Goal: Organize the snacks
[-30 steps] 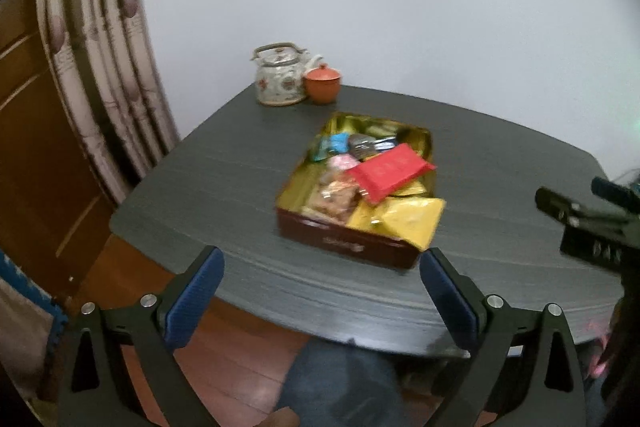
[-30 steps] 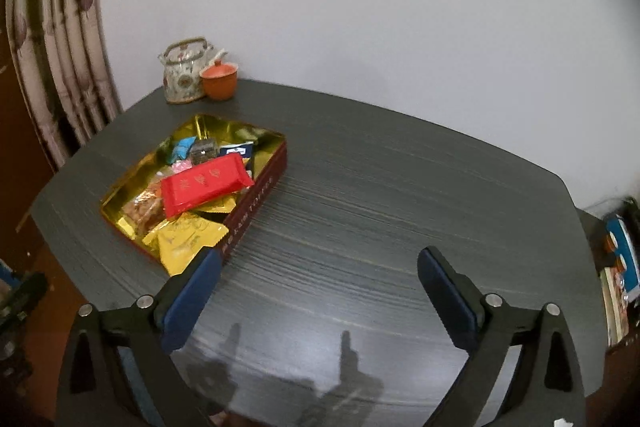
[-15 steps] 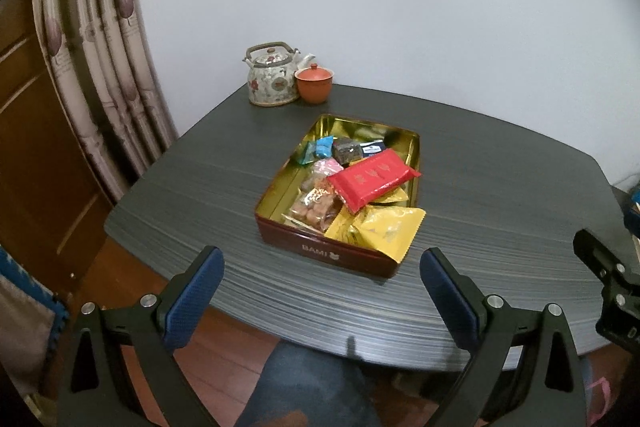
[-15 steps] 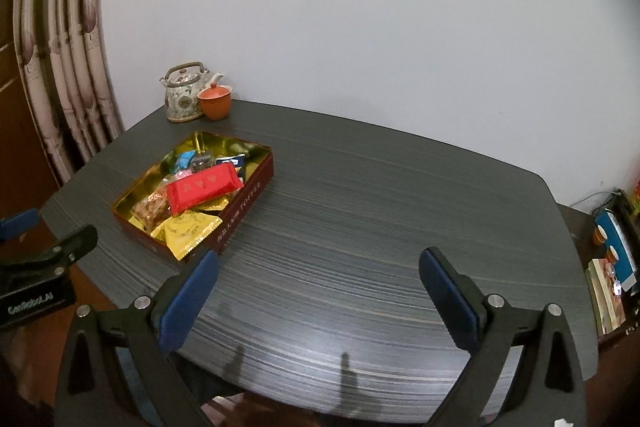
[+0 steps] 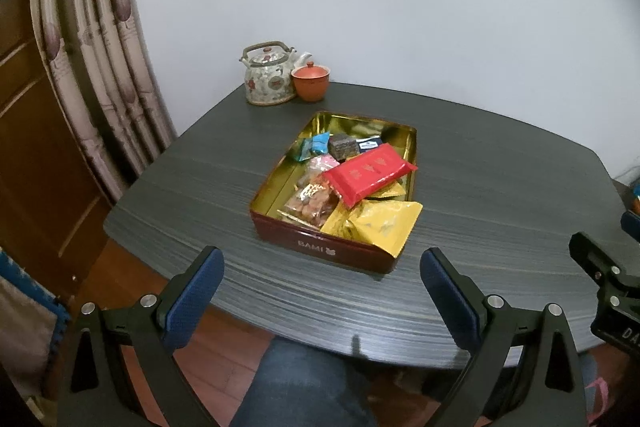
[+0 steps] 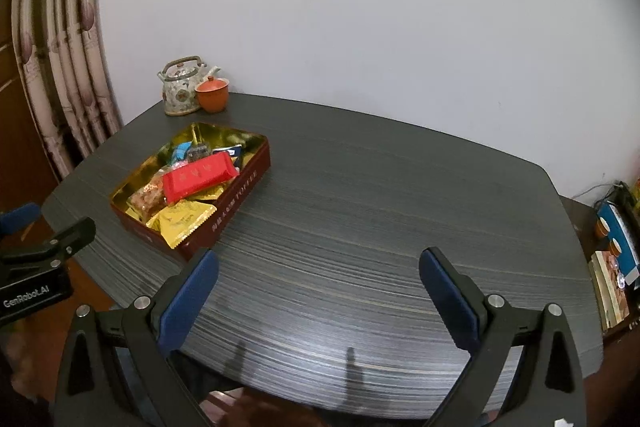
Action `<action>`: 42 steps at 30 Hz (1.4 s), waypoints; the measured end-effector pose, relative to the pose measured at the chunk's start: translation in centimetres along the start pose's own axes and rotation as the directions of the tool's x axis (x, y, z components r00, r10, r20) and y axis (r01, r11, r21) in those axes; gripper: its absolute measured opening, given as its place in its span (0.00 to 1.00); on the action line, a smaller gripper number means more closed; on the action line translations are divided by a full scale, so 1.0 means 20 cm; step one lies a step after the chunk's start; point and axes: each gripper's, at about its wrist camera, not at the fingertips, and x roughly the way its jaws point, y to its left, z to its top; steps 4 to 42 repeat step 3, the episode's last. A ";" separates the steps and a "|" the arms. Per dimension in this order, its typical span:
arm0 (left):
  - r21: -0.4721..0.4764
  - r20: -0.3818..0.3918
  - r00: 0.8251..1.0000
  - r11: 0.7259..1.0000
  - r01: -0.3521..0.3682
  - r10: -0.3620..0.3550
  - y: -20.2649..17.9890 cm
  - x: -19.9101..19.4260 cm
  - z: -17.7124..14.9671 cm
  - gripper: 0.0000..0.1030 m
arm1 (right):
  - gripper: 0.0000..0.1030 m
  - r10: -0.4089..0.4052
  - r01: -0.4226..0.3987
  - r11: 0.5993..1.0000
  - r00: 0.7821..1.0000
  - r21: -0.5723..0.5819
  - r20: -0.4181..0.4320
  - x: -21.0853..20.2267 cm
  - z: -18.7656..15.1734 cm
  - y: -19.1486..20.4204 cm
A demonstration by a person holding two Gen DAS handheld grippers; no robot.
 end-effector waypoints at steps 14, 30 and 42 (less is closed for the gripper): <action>-0.002 -0.003 1.000 1.000 0.005 -0.005 0.00 0.00 -0.01 0.96 | 0.97 0.002 -0.002 1.000 1.000 0.003 0.000 0.00 -0.01 -0.01; -0.002 -0.003 1.000 1.000 0.005 -0.005 0.00 0.00 -0.01 0.96 | 0.97 0.002 -0.002 1.000 1.000 0.003 0.000 0.00 -0.01 -0.01; -0.002 -0.003 1.000 1.000 0.005 -0.005 0.00 0.00 -0.01 0.96 | 0.97 0.002 -0.002 1.000 1.000 0.003 0.000 0.00 -0.01 -0.01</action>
